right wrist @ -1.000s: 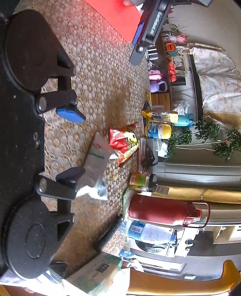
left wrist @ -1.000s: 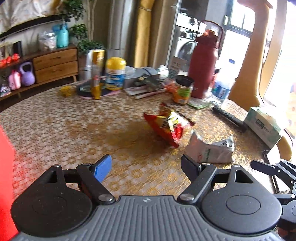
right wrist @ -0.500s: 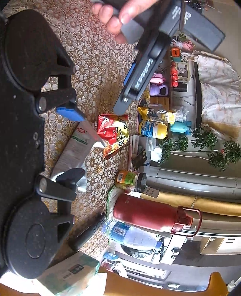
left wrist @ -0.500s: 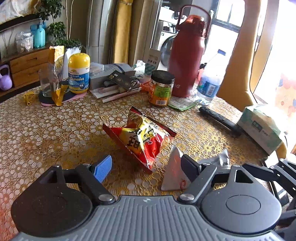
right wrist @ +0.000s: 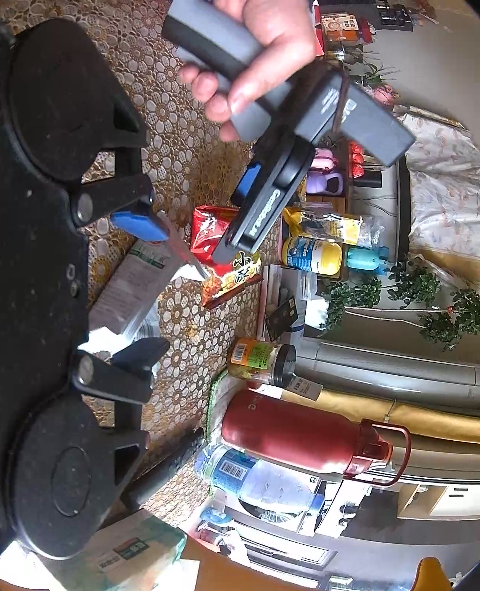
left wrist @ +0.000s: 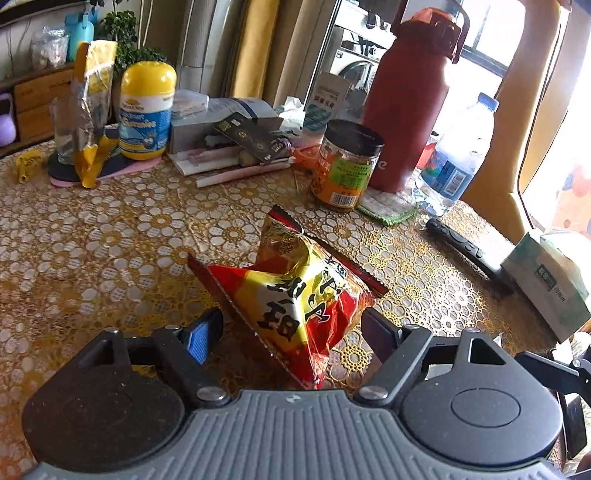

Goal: Organize snacks
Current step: 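Grasp the red-and-yellow chip bag with the left tool while the right tool grasps the white packet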

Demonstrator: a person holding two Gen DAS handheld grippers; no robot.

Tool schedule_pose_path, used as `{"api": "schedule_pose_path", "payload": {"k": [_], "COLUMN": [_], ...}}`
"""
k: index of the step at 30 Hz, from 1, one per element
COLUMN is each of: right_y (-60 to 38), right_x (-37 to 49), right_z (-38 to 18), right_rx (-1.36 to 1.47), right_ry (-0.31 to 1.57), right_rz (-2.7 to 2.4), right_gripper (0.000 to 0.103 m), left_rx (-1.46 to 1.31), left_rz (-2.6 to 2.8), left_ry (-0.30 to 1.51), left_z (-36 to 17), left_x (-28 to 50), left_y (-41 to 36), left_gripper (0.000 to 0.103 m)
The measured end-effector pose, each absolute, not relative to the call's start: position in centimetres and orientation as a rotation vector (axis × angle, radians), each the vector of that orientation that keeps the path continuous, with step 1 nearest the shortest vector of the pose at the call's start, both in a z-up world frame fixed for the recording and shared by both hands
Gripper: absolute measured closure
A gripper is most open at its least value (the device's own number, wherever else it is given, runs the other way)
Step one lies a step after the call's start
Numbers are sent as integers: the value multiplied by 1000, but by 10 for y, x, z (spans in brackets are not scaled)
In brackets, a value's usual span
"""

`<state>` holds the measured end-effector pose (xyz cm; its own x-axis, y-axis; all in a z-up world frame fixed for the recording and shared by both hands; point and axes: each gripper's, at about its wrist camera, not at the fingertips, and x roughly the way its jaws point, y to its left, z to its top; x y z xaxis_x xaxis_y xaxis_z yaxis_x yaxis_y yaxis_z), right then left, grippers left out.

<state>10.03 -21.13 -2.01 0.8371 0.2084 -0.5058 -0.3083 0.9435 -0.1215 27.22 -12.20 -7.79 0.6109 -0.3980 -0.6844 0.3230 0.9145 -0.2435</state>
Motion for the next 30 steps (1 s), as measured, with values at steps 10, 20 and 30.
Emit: {"api": "schedule_pose_path", "payload": {"k": [10, 20, 30], "right_y": [-210, -207, -201], "right_x": [117, 131, 134], "right_z": [-31, -41, -46], "right_rx": [-213, -272, -346], "right_ry": [543, 575, 585], "right_rz": [294, 291, 265], "right_gripper": [45, 43, 51], "left_rx": [-52, -2, 69], "left_rz": [-418, -398, -369], "left_ry": [786, 787, 787], "left_z": [-87, -81, -72], "left_x": [278, 274, 260], "left_y": [-132, -130, -123], "left_gripper": [21, 30, 48]}}
